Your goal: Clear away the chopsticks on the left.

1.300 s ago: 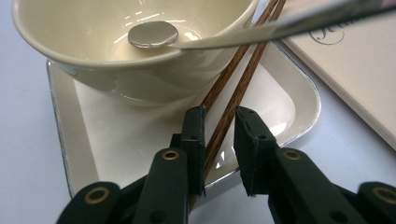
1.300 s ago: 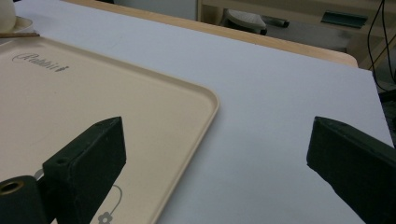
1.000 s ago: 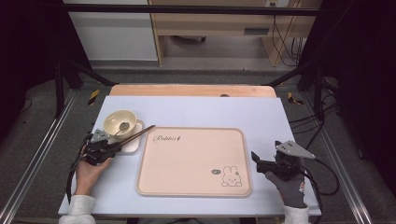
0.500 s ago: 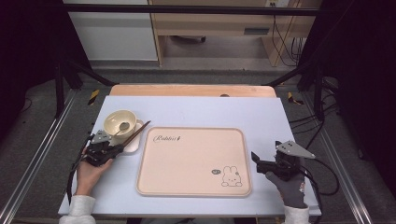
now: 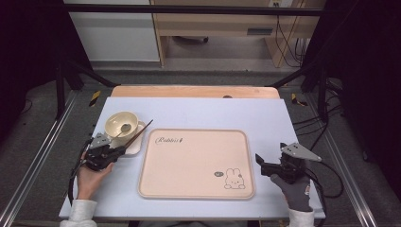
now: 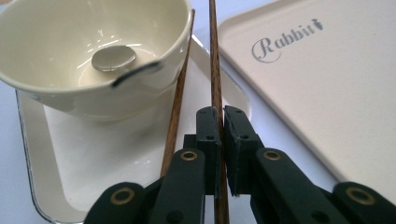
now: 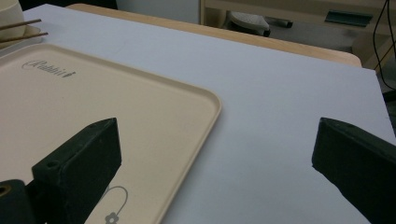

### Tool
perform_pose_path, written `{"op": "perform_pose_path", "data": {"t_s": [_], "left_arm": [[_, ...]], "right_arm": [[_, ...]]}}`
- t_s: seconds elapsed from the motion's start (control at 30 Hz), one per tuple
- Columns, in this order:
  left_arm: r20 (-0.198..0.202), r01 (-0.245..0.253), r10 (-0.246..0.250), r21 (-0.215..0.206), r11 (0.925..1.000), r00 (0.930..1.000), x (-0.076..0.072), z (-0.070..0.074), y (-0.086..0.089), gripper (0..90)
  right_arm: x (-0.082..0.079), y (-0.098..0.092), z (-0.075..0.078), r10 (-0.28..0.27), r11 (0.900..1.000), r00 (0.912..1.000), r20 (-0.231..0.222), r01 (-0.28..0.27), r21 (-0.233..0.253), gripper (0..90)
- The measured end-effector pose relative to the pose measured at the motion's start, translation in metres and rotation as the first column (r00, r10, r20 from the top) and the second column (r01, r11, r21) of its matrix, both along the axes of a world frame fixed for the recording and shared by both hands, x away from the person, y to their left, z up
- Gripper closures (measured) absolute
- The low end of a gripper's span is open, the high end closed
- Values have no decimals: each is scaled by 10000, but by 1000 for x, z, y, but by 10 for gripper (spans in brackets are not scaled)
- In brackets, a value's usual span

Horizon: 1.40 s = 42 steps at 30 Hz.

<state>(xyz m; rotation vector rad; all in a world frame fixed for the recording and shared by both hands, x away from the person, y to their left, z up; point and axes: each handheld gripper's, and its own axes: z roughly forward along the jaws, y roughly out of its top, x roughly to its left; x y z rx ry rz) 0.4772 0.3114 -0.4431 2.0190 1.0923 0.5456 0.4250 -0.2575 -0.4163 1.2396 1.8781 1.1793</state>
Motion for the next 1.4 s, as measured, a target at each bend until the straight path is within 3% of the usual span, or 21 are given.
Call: {"op": "perform_pose_path", "data": {"t_s": [0.37, 0.63, 0.93, 1.1, 1.4], "left_arm": [[302, -121, 112, 266, 9996, 9995, -22, 9, -18, 852], [548, -276, 264, 206, 9994, 9981, -36, 16, -34, 852], [1011, -696, 731, -376, 9969, 9922, -53, 27, -47, 852], [1167, -893, 942, -462, 9949, 9887, -59, 31, -54, 852], [1134, -1454, 1550, -887, 9854, 9814, -68, 33, -72, 852]], "right_arm": [[-1, -1, 1, -49, 10000, 10000, 55, 49, 19, 15], [-1, -2, 2, -69, 10000, 9999, 109, 69, -8, 13], [-1, -1, 1, -73, 10000, 10000, 39, 73, -46, 10], [-2, -2, 2, -55, 10000, 9999, 87, 55, -21, 11], [-2, -1, 1, -22, 10000, 9999, 109, 22, 18, 10]]}}
